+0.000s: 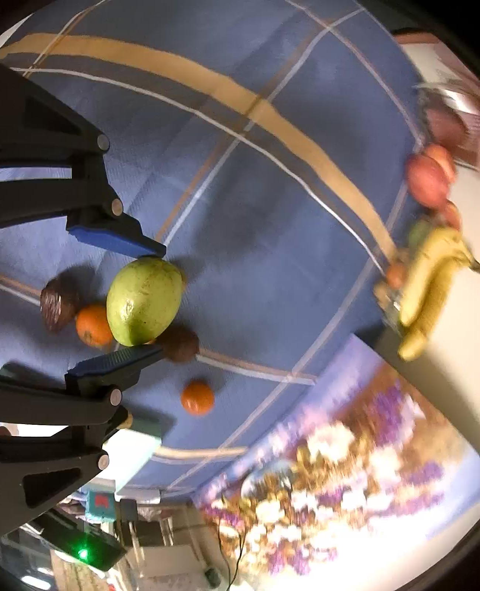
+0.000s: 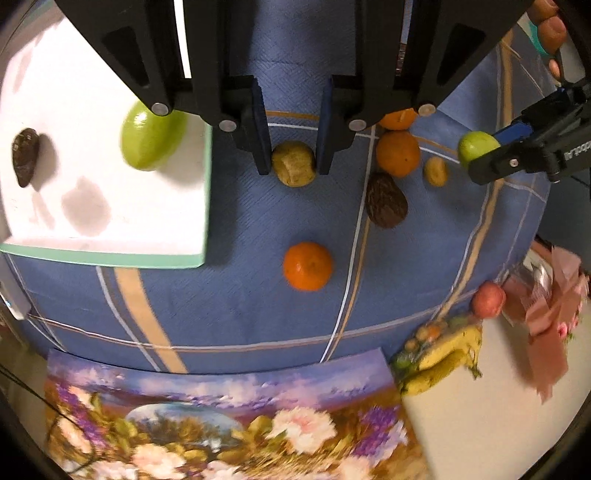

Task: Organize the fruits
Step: 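Place the tan fruit in the tray with the right tool while the left drops the pear there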

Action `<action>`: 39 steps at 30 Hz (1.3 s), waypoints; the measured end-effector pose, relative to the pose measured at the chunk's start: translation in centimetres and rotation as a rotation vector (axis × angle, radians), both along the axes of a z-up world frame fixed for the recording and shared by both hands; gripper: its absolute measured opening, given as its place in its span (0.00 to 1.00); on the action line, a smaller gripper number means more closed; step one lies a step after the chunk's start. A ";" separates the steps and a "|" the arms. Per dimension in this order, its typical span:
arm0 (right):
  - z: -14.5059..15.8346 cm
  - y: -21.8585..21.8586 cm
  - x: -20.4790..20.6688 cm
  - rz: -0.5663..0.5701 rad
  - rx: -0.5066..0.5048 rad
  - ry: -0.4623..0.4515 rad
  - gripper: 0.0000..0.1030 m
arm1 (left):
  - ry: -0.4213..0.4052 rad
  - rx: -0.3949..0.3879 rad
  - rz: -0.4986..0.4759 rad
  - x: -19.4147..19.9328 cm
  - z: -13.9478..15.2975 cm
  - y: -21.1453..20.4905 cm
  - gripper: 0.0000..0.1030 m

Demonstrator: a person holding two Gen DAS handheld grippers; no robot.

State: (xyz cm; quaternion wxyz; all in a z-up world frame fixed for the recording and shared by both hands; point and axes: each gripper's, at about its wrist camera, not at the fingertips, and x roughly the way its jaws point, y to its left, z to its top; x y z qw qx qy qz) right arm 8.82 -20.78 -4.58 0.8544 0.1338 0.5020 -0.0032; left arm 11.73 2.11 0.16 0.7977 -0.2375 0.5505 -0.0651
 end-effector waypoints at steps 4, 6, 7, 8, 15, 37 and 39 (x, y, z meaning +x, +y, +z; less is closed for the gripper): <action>1.8 -1.4 -1.0 -0.053 -0.007 -0.007 0.25 | -0.059 -0.005 -0.017 -0.4 2.1 -0.5 0.49; 2.7 -1.9 -1.6 -0.067 -0.018 -0.018 0.25 | -0.084 -0.007 -0.023 -0.6 3.0 -0.6 0.49; 3.1 -2.2 -1.9 -0.074 -0.018 -0.029 0.25 | -0.091 -0.007 -0.026 -0.4 3.2 -0.9 0.49; 3.6 -2.5 -2.2 -0.081 -0.016 -0.043 0.25 | -0.101 -0.007 -0.031 -0.6 3.6 -0.8 0.49; 6.8 -4.3 -3.6 -0.142 -0.055 -0.111 0.25 | -0.153 0.003 -0.060 -1.1 5.1 -2.1 0.49; 6.2 -15.6 -9.1 -0.464 -0.086 -0.043 0.25 | -0.129 0.058 -0.391 -5.2 4.3 -15.4 0.49; 6.2 -16.7 -9.8 -0.496 -0.077 -0.047 0.25 | -0.124 0.063 -0.427 -5.8 4.0 -16.9 0.49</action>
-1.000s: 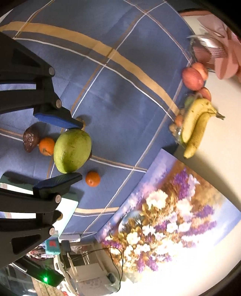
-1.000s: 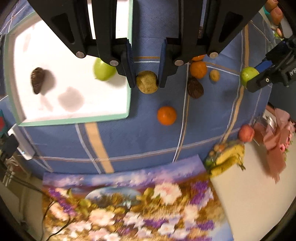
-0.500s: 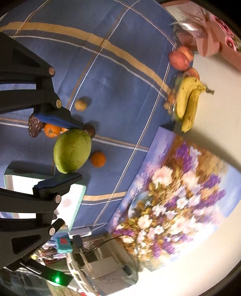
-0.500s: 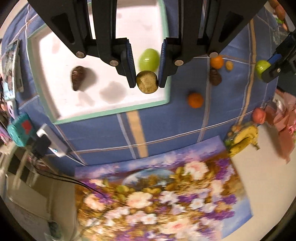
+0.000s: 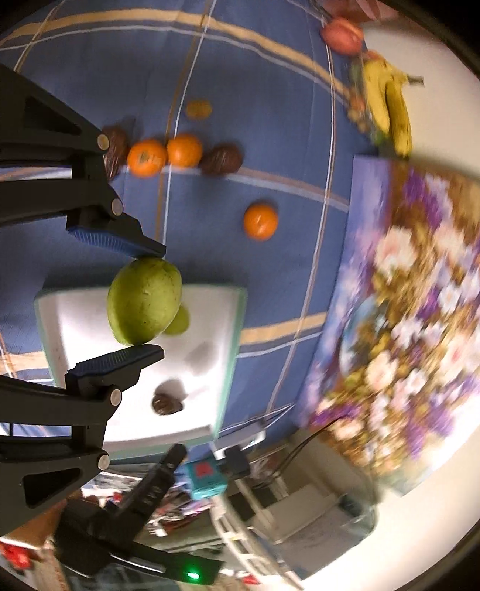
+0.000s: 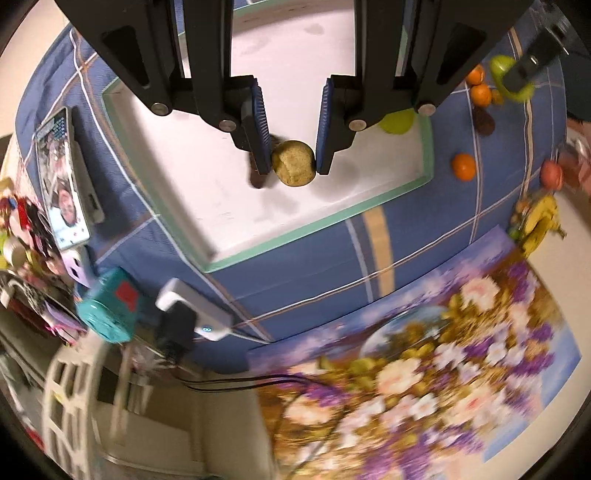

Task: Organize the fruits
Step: 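Place the tan fruit in the tray with the right tool while the left drops the pear there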

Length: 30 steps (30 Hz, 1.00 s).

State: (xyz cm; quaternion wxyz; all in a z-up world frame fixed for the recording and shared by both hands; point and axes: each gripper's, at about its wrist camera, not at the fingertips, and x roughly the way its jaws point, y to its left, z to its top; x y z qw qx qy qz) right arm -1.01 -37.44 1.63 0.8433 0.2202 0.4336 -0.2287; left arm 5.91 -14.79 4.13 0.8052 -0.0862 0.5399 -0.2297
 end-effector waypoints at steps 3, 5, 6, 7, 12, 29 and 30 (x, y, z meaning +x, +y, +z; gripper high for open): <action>0.3 -1.0 -0.8 -0.033 -0.005 -0.012 0.25 | 0.000 0.021 -0.048 -0.9 -0.5 -2.1 0.49; 0.6 -1.5 -1.3 -0.052 -0.015 -0.018 0.25 | 0.003 0.031 -0.080 -1.5 -1.0 -3.3 0.49; 0.6 -1.6 -1.3 -0.057 -0.018 -0.019 0.25 | 0.006 0.036 -0.092 -1.7 -1.2 -3.8 0.49; 0.6 -1.8 -1.5 -0.062 -0.018 -0.022 0.25 | 0.009 0.042 -0.102 -1.8 -1.5 -4.2 0.49; 0.2 -2.3 -1.8 -0.071 -0.003 -0.021 0.25 | 0.007 0.081 -0.142 -2.3 -2.8 -5.8 0.49; -7.0 -4.1 -0.7 -0.098 0.102 0.162 0.25 | 0.079 0.199 -0.174 -2.2 -7.2 -7.3 0.49; -7.3 -4.2 -0.7 -0.101 0.103 0.172 0.25 | 0.082 0.203 -0.174 -2.2 -7.4 -7.3 0.49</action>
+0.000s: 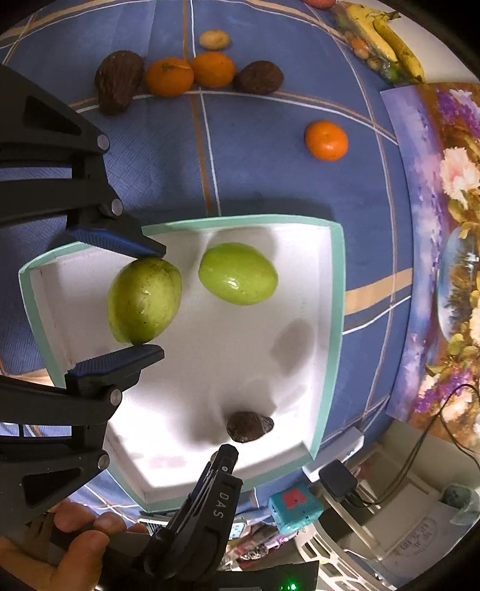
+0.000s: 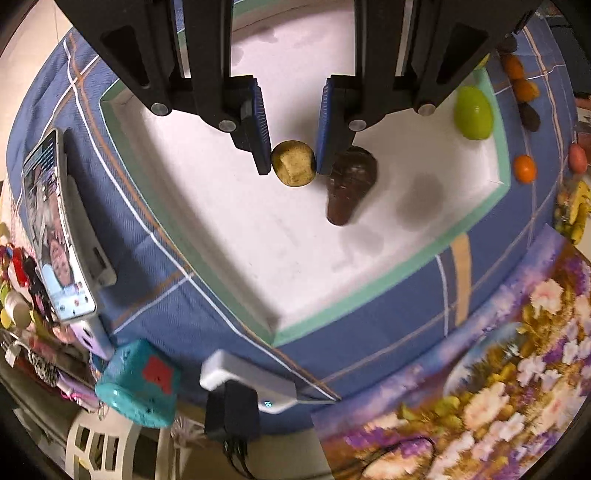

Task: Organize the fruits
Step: 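Place the tan fruit in the tray with the right tool while the left drops the pear there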

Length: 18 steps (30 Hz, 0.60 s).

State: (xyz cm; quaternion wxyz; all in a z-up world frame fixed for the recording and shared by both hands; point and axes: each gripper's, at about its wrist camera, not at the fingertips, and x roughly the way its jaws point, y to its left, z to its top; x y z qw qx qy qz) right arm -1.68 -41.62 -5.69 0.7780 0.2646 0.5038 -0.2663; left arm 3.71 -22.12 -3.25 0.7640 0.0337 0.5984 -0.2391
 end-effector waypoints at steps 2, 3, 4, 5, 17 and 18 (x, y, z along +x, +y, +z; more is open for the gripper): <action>-0.5 -0.1 0.1 -0.002 0.002 0.016 0.25 | 0.006 0.009 -0.002 0.0 -0.2 -0.1 0.49; -0.8 -0.1 0.1 -0.003 0.005 0.022 0.25 | 0.007 0.013 -0.003 0.0 -0.3 -0.1 0.49; -1.0 -0.1 0.1 -0.005 0.009 0.028 0.25 | 0.008 0.017 -0.004 0.0 -0.4 -0.3 0.49; -1.2 -0.1 0.0 -0.006 0.010 0.032 0.25 | 0.009 0.023 -0.006 0.0 -0.5 -0.3 0.49; -1.6 0.2 0.3 0.006 -0.006 0.062 0.46 | 0.001 0.036 -0.027 0.2 -0.3 -1.3 0.50; -1.2 0.1 0.1 -0.001 -0.014 0.052 0.48 | -0.006 0.035 -0.029 0.1 -0.1 -1.3 0.50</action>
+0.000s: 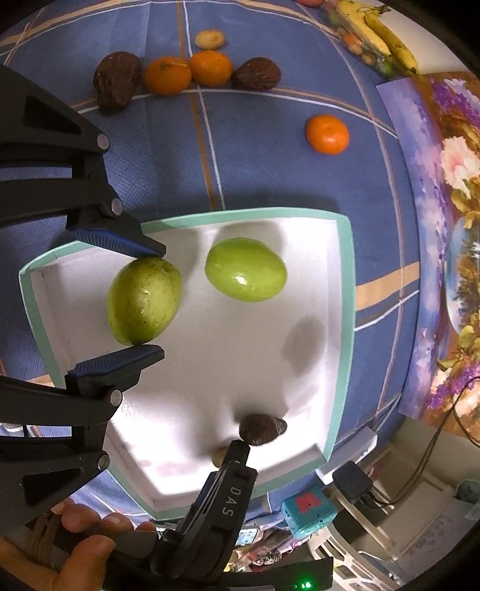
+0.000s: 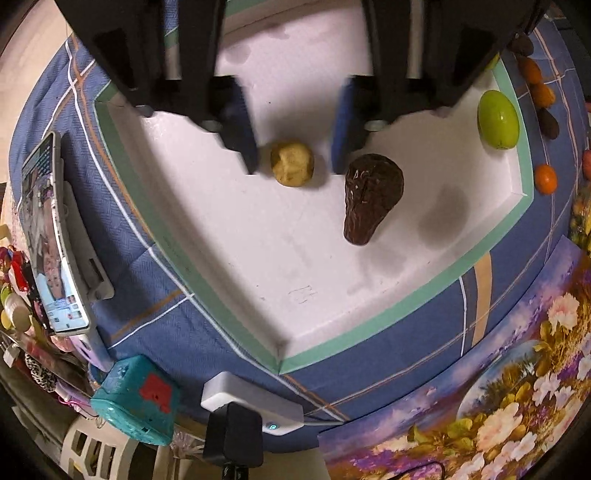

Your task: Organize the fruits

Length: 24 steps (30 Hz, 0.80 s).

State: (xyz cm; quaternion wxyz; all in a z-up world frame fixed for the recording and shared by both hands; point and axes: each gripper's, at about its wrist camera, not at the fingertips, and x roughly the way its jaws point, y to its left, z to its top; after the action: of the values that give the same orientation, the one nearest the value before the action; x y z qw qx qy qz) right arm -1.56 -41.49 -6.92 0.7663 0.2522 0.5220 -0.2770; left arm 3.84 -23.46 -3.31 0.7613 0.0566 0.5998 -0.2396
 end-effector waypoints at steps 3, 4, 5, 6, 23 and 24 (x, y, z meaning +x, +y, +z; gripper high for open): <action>1.1 0.0 -0.3 -0.005 -0.023 -0.025 0.51 | -0.014 -0.016 -0.002 0.0 0.9 0.2 0.51; 1.5 0.1 -0.4 -0.008 -0.029 -0.035 0.54 | -0.019 -0.025 -0.003 0.0 1.2 0.4 0.51; 1.9 0.2 -0.5 -0.009 -0.036 -0.047 0.59 | -0.025 -0.035 -0.002 0.1 1.6 0.5 0.51; 2.4 0.3 -0.6 -0.008 -0.044 -0.062 0.60 | -0.034 -0.046 0.000 0.1 2.1 0.7 0.54; 3.9 3.2 0.6 0.095 -0.100 -0.111 0.82 | -0.085 -0.040 0.413 6.5 3.8 12.7 0.84; 3.9 3.4 0.7 0.102 -0.104 -0.112 0.84 | -0.091 -0.039 0.440 6.8 3.8 13.6 0.87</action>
State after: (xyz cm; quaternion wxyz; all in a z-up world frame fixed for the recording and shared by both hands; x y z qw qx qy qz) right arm -0.81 -38.13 -3.04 0.8194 0.2002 0.4756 -0.2496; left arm 10.64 -9.82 0.51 0.8226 -0.0793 0.5579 -0.0766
